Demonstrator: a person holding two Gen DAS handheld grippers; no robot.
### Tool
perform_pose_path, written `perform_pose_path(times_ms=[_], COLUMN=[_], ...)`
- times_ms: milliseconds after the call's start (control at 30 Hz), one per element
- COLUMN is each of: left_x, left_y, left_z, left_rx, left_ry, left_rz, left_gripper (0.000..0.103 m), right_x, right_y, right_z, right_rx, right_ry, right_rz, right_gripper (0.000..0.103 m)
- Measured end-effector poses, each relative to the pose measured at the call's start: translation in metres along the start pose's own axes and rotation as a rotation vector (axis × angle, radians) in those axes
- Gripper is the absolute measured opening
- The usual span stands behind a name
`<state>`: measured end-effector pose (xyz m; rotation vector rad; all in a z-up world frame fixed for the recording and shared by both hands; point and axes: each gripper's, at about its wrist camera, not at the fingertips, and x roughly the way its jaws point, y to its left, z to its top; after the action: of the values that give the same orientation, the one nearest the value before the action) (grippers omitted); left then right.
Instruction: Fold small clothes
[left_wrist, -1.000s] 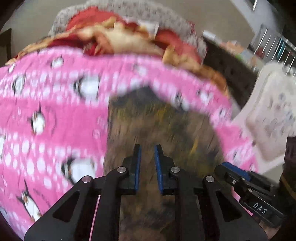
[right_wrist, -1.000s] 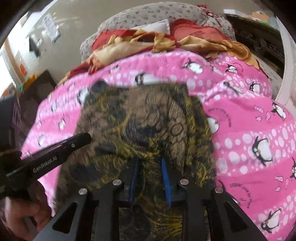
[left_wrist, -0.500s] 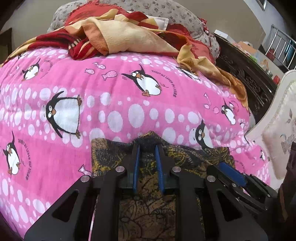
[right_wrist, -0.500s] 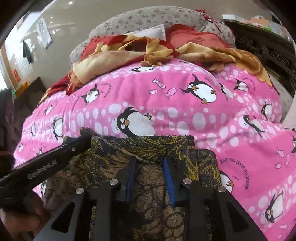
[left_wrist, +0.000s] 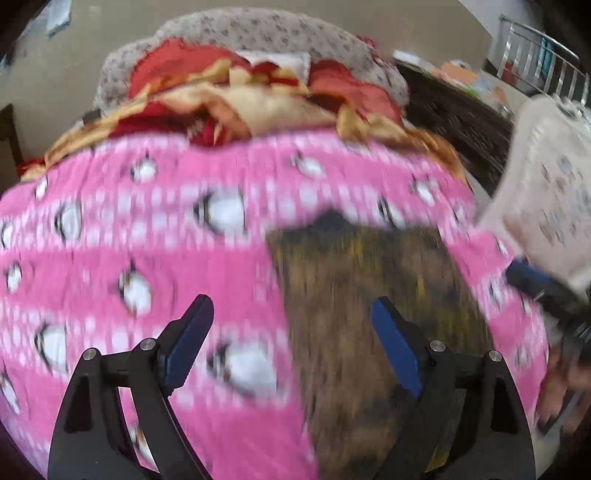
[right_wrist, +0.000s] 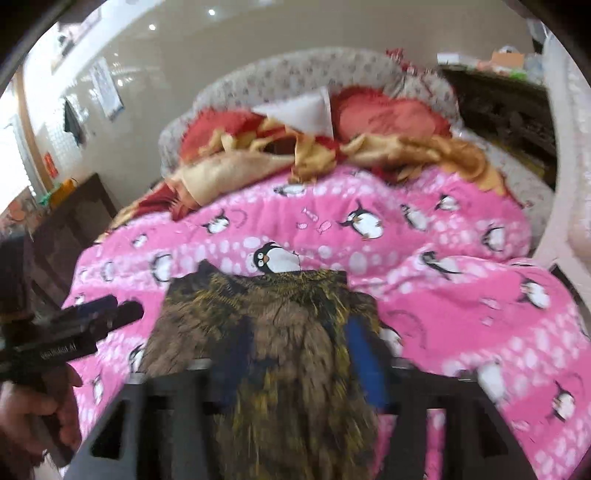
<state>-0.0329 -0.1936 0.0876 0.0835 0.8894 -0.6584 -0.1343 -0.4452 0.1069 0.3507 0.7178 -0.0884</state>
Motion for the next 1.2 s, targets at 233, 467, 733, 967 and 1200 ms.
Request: perform_pose_path(times_ms=[233, 467, 733, 967, 1200], left_x=[0.017, 0.035, 0.045, 0.046, 0.047], left_y=[0.008, 0.015, 0.000, -0.005, -0.002], left_z=[-0.064, -0.039, -0.032, -0.028, -0.028], left_rx=[-0.136, -0.302, -0.247, -0.289, -0.321], left_ry=[0.073, 0.116, 0.171, 0.159, 0.146], left_rz=[-0.188, -0.386, -0.520, -0.552, -0.538], left_gripper=[0.091, 0.095, 0.097, 0.098, 0.097], right_x=[-0.037, -0.024, -0.014, 0.016, 0.058], right_y=[-0.033, -0.064, -0.066, -0.071, -0.084], right_z=[-0.066, -0.095, -0.087, -0.072, -0.072], right_rx=[0.027, 0.110, 0.160, 0.209, 0.325], right_ry=[0.002, 0.055, 0.013, 0.022, 0.139], right_rz=[0.045, 0.036, 0.144, 0.288, 0.571], right_gripper=[0.084, 0.084, 0.084, 0.092, 0.092])
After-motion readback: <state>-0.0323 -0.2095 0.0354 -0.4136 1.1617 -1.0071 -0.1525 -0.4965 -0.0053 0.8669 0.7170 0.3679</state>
